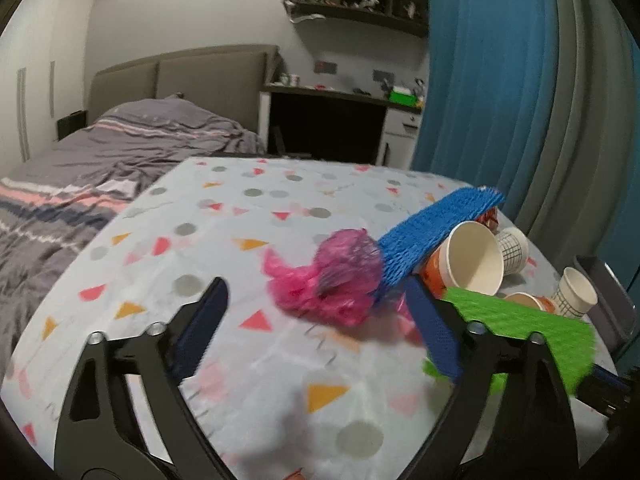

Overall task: Collect trash
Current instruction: 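Grasp the green foam net sleeve with the right tool while the left tool grasps the pink bag, then carry both items over the grey bin and open both tools to drop them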

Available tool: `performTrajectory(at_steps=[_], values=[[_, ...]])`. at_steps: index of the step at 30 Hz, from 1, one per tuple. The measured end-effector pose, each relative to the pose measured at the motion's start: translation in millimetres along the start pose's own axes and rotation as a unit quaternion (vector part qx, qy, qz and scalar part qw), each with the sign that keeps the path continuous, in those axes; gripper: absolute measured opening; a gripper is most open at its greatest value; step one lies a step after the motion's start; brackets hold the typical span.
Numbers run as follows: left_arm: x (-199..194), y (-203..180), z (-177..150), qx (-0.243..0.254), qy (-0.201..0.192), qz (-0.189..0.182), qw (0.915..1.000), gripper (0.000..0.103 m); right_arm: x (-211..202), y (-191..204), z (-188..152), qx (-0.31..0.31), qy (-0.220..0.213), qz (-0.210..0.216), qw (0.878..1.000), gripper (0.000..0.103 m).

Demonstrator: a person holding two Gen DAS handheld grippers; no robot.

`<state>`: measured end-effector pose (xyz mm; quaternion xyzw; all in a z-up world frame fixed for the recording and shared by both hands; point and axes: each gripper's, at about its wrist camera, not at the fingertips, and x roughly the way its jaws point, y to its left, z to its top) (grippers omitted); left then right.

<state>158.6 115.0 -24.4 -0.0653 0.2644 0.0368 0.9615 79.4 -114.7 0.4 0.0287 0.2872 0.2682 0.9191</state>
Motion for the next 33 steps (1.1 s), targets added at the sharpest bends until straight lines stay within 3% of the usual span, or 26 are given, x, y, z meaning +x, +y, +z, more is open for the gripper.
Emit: performTrajectory(at_steps=[7,12,14,28,33], values=[[52,-7,4,-0.009,0.062,-0.025,0.9977,0.053,-16,-12,-3,0.007,-0.012,-0.011,1.000,0.005],[59,-1,3,-0.024,0.072,-0.033,0.9966,0.019,-23,-16,-2,0.012,-0.019,-0.010,1.000,0.005],[56,4,4,-0.032,0.068,-0.030,0.9967,0.011,-24,-17,-3,0.015,-0.021,-0.008,1.000,0.005],[-40,24,-3,-0.028,-0.026,0.007,0.9992,0.007,-50,-23,-2,0.024,-0.056,-0.027,0.998,0.005],[-74,11,-2,-0.022,-0.053,-0.008,0.9984,0.007,-64,-28,-1,0.029,-0.071,-0.040,0.996,0.005]])
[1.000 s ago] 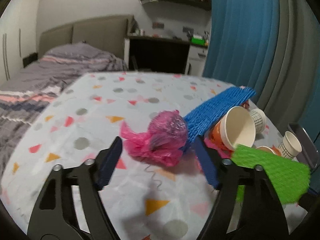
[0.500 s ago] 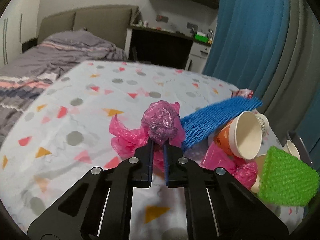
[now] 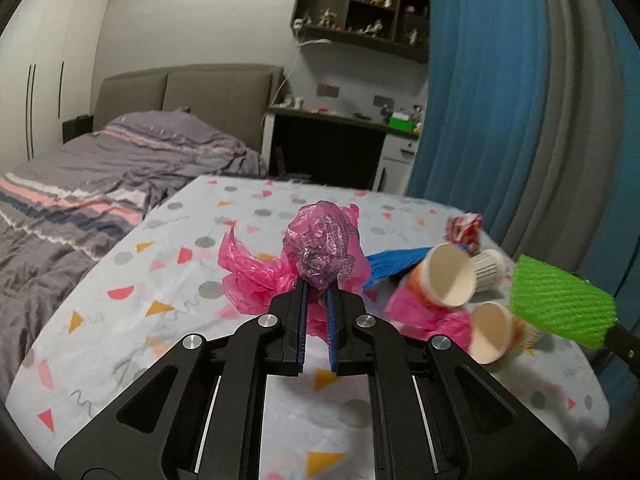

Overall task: Collect trash
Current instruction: 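Carry both items over the grey bin and open both tools to drop them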

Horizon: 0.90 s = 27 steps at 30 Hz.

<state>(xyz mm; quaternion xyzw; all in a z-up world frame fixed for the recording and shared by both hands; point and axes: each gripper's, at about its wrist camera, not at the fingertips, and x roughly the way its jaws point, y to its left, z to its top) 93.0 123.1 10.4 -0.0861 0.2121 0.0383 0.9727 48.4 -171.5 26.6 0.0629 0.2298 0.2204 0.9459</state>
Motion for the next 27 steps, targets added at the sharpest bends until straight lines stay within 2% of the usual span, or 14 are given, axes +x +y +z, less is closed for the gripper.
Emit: performTrajectory(at_steps=[8,13,21,27], values=[[-16,-49,0,0.033,-0.002,-0.051,0.9982,0.007,-23,-18,0,0.015,-0.022,-0.018,0.999,0.005],[-17,-93,-1,0.056,-0.002,-0.085,0.9948,0.007,-38,-40,0,0.027,-0.038,-0.040,0.998,0.005],[-12,-173,-5,0.096,0.001,-0.148,0.9844,0.007,-62,-83,3,0.047,-0.061,-0.089,0.993,0.005],[-6,-236,-8,0.119,0.006,-0.200,0.9727,0.007,-79,-120,5,0.063,-0.075,-0.134,0.986,0.005]])
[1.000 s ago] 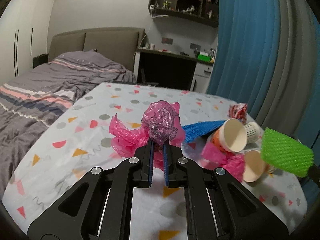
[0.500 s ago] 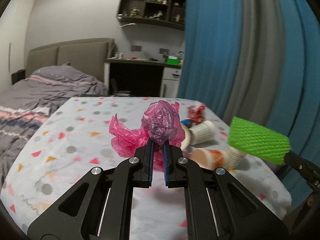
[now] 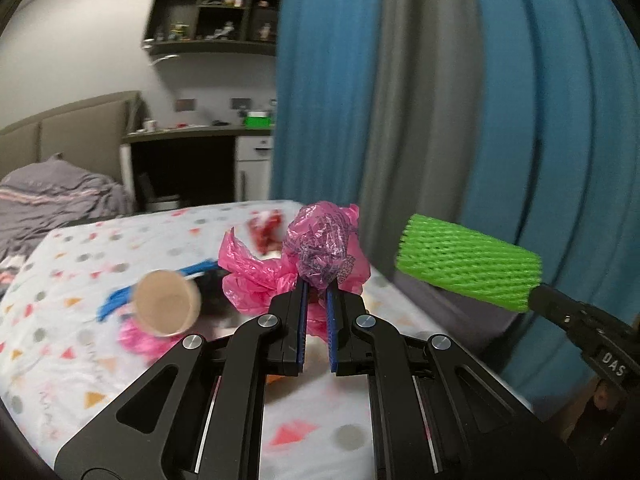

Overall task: Collect trash
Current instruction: 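Carry both items over the grey bin and open both tools to drop them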

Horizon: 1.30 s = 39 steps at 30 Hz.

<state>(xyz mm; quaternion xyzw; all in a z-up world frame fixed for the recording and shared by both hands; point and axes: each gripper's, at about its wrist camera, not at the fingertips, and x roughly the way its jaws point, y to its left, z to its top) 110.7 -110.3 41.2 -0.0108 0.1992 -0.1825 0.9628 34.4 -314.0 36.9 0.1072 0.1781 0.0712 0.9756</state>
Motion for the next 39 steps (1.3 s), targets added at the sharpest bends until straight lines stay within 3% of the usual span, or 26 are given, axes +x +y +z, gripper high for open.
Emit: performTrajectory(at_steps=[16,39], values=[[87,-103,13,0.031,0.029,-0.100,0.9941,0.007,15,-90,17,0.038,-0.022,-0.118,0.992,0.005],[154,-153,-3,0.034,0.084,-0.148,0.9849,0.008,40,-132,18,0.075,-0.004,-0.156,0.985,0.005]])
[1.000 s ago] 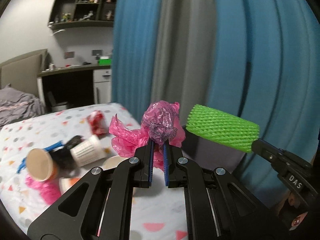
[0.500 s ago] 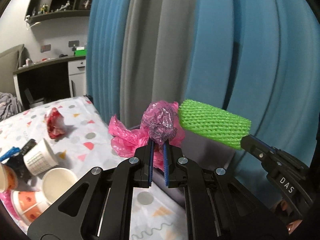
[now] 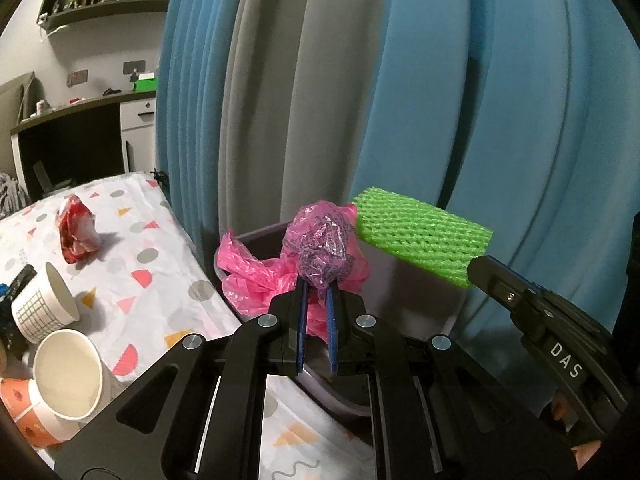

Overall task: Collect trash
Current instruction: 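Carry both items over the grey bin and open both tools to drop them, then move both tools back toward the remaining cups on the bed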

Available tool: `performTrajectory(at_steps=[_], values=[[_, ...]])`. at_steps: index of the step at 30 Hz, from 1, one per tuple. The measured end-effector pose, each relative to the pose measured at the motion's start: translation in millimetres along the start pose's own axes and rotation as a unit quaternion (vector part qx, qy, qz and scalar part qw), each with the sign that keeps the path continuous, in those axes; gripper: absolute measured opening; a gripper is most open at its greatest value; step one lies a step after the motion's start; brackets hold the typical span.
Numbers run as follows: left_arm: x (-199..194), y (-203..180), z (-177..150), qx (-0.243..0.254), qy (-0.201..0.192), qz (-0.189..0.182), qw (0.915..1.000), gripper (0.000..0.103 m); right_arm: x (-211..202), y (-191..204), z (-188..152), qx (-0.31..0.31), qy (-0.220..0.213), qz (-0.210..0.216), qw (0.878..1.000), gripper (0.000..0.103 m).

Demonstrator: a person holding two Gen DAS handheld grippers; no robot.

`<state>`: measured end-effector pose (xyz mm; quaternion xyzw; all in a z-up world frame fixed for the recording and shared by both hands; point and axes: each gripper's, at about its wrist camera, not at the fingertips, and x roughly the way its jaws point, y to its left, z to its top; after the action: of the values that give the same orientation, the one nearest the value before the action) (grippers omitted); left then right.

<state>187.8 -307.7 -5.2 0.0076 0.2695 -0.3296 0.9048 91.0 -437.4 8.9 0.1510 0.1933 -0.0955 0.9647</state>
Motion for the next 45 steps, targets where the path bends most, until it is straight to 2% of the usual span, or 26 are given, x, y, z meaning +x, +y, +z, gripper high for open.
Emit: performTrajectory(at_steps=[29,31,32,33,34,35,36,39,43,45], values=[[26,-7,-10,-0.003,0.026,-0.024,0.9994,0.010,26,-11,-1,0.011,0.025,-0.017,0.999,0.005],[29,-5,-10,-0.006,0.031,-0.025,0.9992,0.015,27,-11,-2,0.012,0.026,-0.018,0.999,0.006],[30,-4,-10,-0.008,0.032,-0.022,0.9992,0.025,28,-12,-2,0.012,0.027,-0.018,0.999,0.006],[30,-2,-10,-0.011,0.033,-0.019,0.9992,0.041,28,-12,-2,0.012,0.028,-0.019,0.999,0.007],[28,0,-11,-0.015,0.030,-0.016,0.9993,0.050,29,-12,-2,0.012,0.029,-0.020,0.999,0.009],[26,1,-11,-0.019,0.025,-0.011,0.9995,0.064,29,-13,-2,0.015,0.030,-0.021,0.999,0.019],[24,1,-11,-0.022,0.019,-0.005,0.9996,0.071,29,-14,-2,0.017,0.030,-0.021,0.999,0.030],[16,6,-9,-0.030,0.007,0.005,0.9995,0.081,27,-15,-3,0.019,0.028,-0.023,0.999,0.032],[4,11,-10,-0.033,-0.005,0.017,0.9993,0.088,22,-15,-2,0.019,0.026,-0.024,0.999,0.033],[-3,12,-11,-0.029,-0.010,0.031,0.9991,0.091,16,-13,-2,0.013,0.019,-0.027,0.999,0.047]])
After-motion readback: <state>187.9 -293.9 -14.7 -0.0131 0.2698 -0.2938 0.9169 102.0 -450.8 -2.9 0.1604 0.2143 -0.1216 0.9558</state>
